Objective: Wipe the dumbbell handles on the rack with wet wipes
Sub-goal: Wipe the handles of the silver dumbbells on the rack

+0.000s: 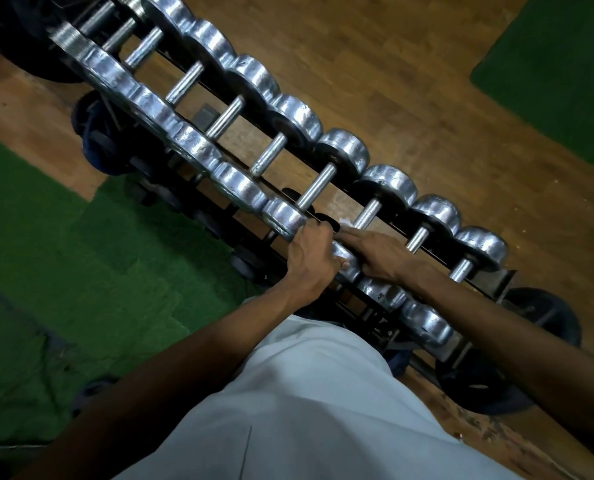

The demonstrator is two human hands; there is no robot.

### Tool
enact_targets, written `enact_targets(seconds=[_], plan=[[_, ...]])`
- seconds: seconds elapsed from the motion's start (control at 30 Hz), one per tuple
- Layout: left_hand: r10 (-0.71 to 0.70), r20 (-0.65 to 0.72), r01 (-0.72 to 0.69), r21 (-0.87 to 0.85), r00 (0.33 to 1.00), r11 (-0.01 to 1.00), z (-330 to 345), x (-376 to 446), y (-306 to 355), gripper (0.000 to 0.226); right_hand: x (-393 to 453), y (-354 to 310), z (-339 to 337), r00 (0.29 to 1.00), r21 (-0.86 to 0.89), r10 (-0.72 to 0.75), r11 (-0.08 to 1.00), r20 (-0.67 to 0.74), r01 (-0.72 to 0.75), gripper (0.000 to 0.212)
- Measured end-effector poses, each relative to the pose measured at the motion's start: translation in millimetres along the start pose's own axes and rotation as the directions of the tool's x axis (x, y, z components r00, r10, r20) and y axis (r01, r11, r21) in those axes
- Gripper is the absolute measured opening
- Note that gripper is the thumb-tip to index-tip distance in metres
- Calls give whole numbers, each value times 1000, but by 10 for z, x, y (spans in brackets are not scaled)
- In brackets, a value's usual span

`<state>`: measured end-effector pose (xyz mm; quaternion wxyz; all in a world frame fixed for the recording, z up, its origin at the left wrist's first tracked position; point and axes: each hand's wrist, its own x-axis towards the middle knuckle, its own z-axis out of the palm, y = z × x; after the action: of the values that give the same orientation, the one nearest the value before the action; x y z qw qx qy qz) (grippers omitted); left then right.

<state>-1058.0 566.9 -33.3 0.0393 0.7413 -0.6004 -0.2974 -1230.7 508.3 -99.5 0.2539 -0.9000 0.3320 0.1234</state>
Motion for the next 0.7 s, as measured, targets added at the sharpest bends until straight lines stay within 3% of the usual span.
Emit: enact_targets(seconds=[0.1,0.17,0.27,0.4,0.5,0.7], plan=[[-1,1,1,10,1000,1000,-17,-2,6,52,-79,26,-33,999,-193,-24,981,-27,18,78],[-1,10,1,11,1000,1000,-25,-1,11,51,-75,99,-72,997,-270,47,961,-55,-60,70],[-3,20,3,20,1000,1000,-32,-1,13,50,-4,204,-157,976,-323,193,922,-98,-215,76],[0,23,-1,17,1000,1000,-29,-4,12,51,51,269,-154,962,-403,247,874,-113,-271,80],[4,18,-5,22,1000,1000,-29,-5,12,51,28,233,-71,952,-404,251,863,-176,-303,80],[-2,4,2,24,1000,1000,-19,5,-1,50,-17,76,118,883,-226,297,891,-364,-393,80]])
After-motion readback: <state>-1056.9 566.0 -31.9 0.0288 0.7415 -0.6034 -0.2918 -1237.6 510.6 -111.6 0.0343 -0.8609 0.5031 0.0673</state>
